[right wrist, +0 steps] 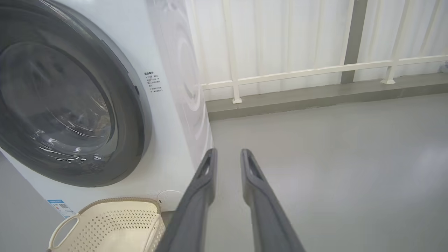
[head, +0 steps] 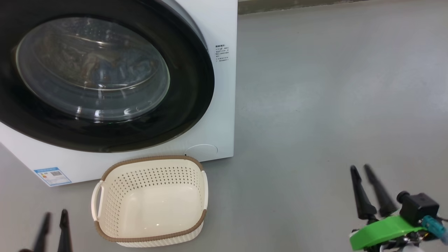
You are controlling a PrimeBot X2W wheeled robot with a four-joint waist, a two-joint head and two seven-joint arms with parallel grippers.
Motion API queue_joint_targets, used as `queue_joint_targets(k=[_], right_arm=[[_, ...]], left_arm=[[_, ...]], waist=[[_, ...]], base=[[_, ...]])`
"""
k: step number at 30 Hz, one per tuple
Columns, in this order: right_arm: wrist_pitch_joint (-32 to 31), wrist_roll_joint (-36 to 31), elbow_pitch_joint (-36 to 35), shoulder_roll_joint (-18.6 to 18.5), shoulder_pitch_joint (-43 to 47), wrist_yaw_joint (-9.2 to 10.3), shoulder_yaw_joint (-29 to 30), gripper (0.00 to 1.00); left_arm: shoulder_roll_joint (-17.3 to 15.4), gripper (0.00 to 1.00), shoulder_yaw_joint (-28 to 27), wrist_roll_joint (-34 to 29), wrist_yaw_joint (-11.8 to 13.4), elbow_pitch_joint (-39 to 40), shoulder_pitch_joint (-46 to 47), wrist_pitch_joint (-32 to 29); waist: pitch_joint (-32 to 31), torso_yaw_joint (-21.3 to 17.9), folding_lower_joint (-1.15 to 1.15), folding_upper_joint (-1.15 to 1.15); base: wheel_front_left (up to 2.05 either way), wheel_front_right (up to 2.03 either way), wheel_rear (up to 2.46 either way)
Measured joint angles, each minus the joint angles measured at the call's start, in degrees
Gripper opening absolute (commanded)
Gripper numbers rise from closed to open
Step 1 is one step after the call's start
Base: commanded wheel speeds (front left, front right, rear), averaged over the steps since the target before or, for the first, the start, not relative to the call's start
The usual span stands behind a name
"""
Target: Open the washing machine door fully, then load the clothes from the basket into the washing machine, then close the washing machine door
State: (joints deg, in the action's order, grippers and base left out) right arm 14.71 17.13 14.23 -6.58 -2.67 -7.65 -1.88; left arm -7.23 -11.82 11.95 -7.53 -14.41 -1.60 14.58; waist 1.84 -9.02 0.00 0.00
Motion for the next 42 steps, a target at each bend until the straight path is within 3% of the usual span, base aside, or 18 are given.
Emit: queue_joint_targets(k=[6,10,42], right_arm=[[-0.4,0.9,3.2,1.5,2.1,0.0,-0.1,0.0],[-0.7,3.1,3.2,1.5,2.1,0.0,0.0,0.0],[-5.5,22.9,3.0,1.5,1.9,0.0,1.3,0.0]], left_arm=[[2.8,0.0,0.5,0.6,0.0,-2.9,-0.2,-0.6],[2.8,0.0,0.6,3.3,0.0,-2.9,-0.2,-1.3],[3.0,0.0,2.4,23.6,0.0,-2.8,0.3,-6.5]], waist=[[0.0,0.1,0.01,0.0],[-0.2,0.4,0.1,0.0],[-0.5,2.7,0.0,0.0]], base=[[0.0,0.0,0.0],[0.0,0.0,0.0],[0.0,0.0,0.0]])
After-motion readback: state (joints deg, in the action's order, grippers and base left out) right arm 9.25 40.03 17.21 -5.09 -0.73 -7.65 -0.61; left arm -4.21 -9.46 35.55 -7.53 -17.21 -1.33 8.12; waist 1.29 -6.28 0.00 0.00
